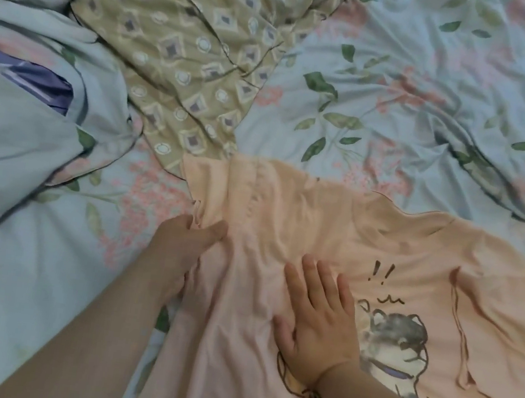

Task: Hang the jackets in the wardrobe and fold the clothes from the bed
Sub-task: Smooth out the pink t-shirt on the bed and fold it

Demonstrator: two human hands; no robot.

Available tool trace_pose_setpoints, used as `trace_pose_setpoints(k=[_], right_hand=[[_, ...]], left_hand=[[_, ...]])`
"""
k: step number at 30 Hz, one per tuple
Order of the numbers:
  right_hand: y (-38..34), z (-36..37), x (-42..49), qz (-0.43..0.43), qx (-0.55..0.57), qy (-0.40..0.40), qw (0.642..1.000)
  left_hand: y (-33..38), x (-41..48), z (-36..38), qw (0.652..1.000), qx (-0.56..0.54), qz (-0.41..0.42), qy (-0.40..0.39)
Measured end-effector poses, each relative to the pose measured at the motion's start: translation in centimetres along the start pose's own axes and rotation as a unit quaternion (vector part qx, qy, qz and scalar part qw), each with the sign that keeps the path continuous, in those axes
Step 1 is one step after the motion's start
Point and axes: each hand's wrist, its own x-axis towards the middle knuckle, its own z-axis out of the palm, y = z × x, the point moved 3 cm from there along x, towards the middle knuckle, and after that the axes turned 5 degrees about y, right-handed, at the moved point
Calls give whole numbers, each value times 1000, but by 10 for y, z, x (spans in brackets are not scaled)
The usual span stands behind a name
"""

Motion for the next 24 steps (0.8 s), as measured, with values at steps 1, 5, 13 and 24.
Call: trace_pose_setpoints(k=[1, 5, 13, 24], right_hand=[[0, 0, 0, -3, -1, 5, 1000], [1, 2, 0, -12, -3, 13, 1000], [3, 5, 0, -19, 2, 18, 1000], [3, 6, 0, -18, 1, 13, 1000]], left_hand=[[-5, 2, -14, 998, -50, -31, 20], [-25, 7, -55, 972, -190, -77, 110], [12, 15, -32, 977, -209, -35, -24], [36, -44, -17, 936, -237, 146, 216]])
